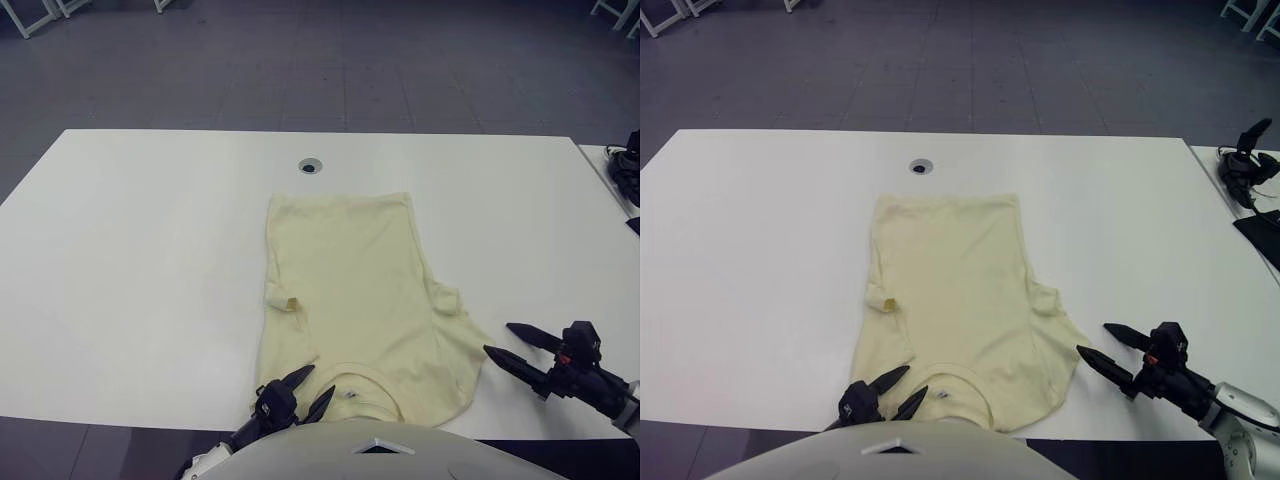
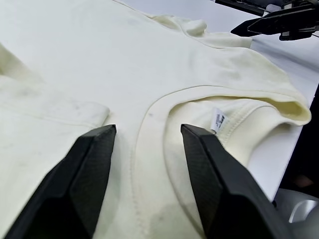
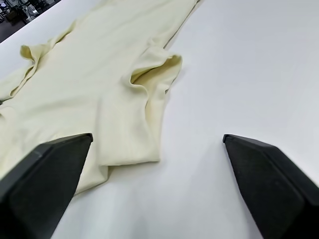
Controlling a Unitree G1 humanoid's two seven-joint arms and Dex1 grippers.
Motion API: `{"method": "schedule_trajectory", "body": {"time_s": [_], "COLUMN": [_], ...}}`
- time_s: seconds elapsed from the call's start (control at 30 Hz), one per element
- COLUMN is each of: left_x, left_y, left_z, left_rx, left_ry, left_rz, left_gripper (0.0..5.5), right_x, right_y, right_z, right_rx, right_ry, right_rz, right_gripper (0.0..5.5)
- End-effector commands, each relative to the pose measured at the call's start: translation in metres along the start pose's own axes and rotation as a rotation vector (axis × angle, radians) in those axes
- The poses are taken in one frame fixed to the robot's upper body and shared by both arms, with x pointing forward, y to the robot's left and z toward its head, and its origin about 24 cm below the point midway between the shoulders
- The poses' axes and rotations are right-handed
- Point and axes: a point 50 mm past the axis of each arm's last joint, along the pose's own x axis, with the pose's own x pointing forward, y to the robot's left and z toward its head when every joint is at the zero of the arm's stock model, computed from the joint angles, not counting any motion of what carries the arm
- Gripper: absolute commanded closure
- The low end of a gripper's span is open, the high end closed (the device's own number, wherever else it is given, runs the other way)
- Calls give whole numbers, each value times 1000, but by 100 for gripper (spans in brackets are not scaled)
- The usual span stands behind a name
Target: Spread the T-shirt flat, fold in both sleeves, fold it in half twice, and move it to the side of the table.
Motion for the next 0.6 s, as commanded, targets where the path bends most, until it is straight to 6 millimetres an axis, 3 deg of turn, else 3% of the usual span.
{"method": "schedule_trajectory", "body": {"time_s": [0.03,0.6], "left_x": [-46,-40], "left_y": [112,108], "left_z": [100,93], "left_rx": [223,195], "left_ry": [-466,-456], "left_rz": [663,647], "left_gripper": [290,289], "right_x": [-1,14], "right_y": [-3,1], "right_z": [5,8], "right_rx": [-102,-218], "right_ry": [155,227], "right_rz": [12,53], "right_gripper": [142,424]}}
